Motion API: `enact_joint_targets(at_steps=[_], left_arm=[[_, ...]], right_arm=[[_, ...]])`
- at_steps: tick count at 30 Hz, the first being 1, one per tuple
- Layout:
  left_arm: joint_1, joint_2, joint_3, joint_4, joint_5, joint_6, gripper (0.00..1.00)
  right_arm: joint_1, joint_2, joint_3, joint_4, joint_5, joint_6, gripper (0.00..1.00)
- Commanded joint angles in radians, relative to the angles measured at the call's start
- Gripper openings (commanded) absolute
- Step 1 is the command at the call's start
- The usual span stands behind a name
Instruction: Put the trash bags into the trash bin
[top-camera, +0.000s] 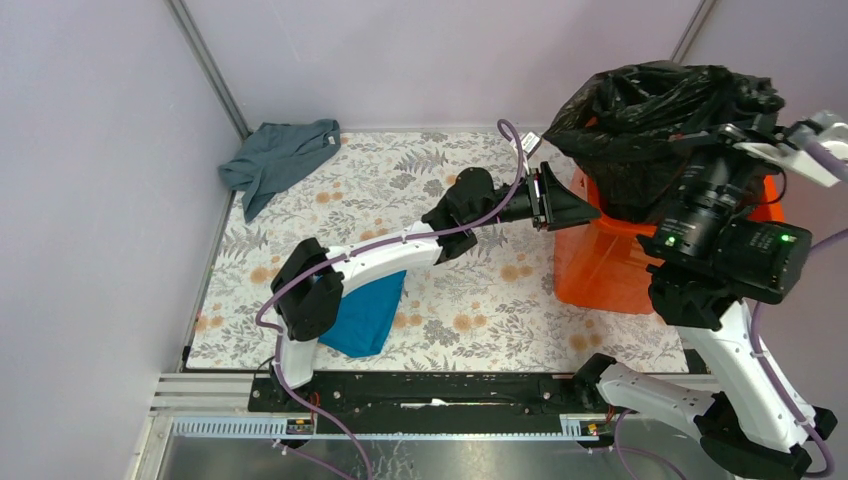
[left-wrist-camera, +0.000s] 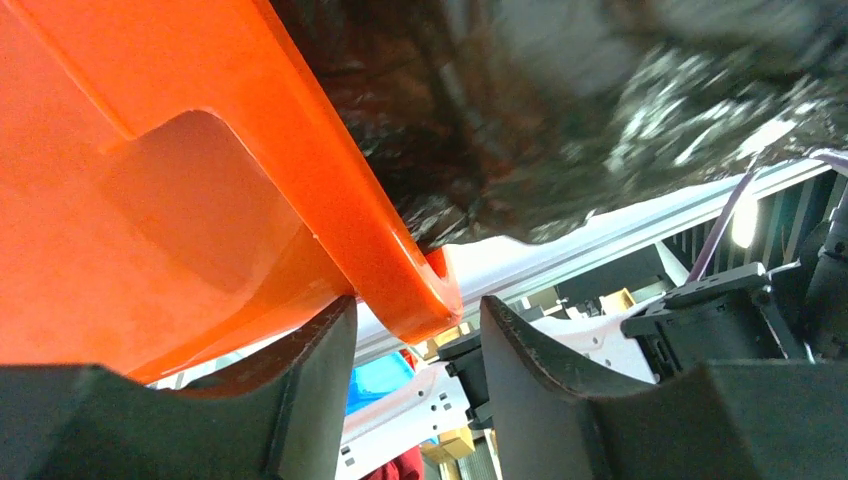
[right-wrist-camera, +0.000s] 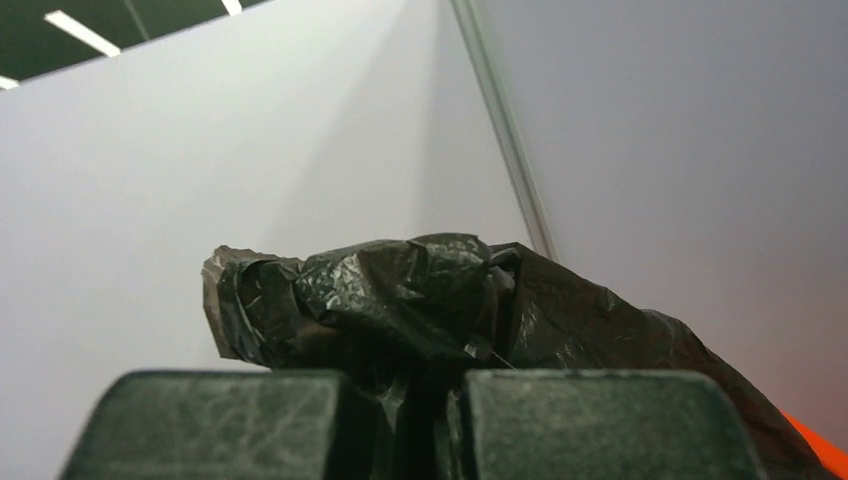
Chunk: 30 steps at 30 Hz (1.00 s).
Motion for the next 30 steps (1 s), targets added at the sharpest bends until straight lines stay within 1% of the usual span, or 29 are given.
enact_joint_targets(at_steps=[1,4,5,8,13,15,19,21,24,26,28,30], left_arm=[[0.004,-0.017,0.064,0.027,-0.034,-0.016,0.51],[0.004,-0.008,0.08,0.017,-0.049,-0.039,0.4],[0.004,-0.006,0.081,0.018,-0.057,-0.041,0.39],[0.0,-0.007,0.105,-0.02,-0.075,-0.014,0.38],[-0.001,-0.012,0.15,-0.142,-0.112,0.048,0.39],[-0.001,-0.013,0.152,-0.139,-0.115,0.044,0.33],[0.005,-0.023,0.198,-0.195,-0.114,0.097,0.15],[0.013,-0.06,0.203,-0.253,-0.121,0.165,0.11],[0.041,-0.163,0.128,-0.3,-0.159,0.228,0.09],[0.071,-0.256,0.034,-0.285,-0.167,0.221,0.06],[0.099,-0.343,-0.068,-0.273,-0.176,0.221,0.0],[0.12,-0.439,-0.179,-0.273,-0.202,0.224,0.0]], right_arm=[[-0.004,-0.049,-0.026,-0.014,-0.032,0.063,0.05],[-0.004,-0.063,-0.039,-0.013,-0.027,0.069,0.06],[-0.004,-0.064,-0.039,-0.019,-0.028,0.072,0.06],[-0.004,-0.064,-0.027,-0.058,-0.034,0.085,0.07],[-0.004,-0.072,-0.005,-0.11,-0.052,0.107,0.09],[-0.004,-0.079,-0.004,-0.117,-0.052,0.109,0.09],[-0.004,-0.09,-0.007,-0.134,-0.043,0.128,0.09],[-0.004,-0.089,-0.003,-0.175,-0.042,0.192,0.09],[-0.003,-0.078,0.031,-0.335,-0.101,0.35,0.11],[-0.004,-0.069,0.046,-0.396,-0.125,0.43,0.11],[-0.004,-0.064,0.056,-0.447,-0.137,0.523,0.1],[-0.004,-0.07,0.042,-0.47,-0.192,0.644,0.08]])
